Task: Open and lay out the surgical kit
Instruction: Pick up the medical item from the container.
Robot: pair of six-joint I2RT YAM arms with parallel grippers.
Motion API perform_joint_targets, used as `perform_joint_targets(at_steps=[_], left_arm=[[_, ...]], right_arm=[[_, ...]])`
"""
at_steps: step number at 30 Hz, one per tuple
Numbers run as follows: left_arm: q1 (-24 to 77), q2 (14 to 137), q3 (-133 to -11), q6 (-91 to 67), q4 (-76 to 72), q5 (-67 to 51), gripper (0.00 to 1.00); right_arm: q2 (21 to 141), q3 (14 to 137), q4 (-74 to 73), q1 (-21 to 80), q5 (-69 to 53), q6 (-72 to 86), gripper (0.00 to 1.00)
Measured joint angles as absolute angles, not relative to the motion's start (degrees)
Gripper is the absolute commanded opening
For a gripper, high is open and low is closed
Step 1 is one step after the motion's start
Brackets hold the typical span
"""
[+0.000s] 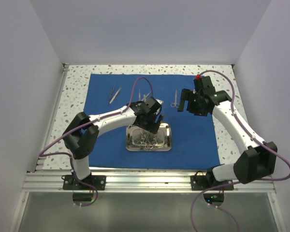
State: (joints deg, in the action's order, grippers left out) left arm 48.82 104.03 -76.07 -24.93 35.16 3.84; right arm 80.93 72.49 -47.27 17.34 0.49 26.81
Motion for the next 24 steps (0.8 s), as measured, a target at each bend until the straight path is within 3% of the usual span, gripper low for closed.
perform_joint_targets(at_steps=[14, 24], left_arm=[[48.8, 112.1, -77.7, -24.9, 31.5, 5.8, 0.64], [47.9, 115.5, -81.9, -26.2, 30.9, 7.1, 0.35]], right_arm=[[70.7, 65.6, -52.7, 17.4, 1.1, 26.1, 0.91], [68.5, 63.0, -54.7, 17.4, 2.0, 25.3, 0.91]])
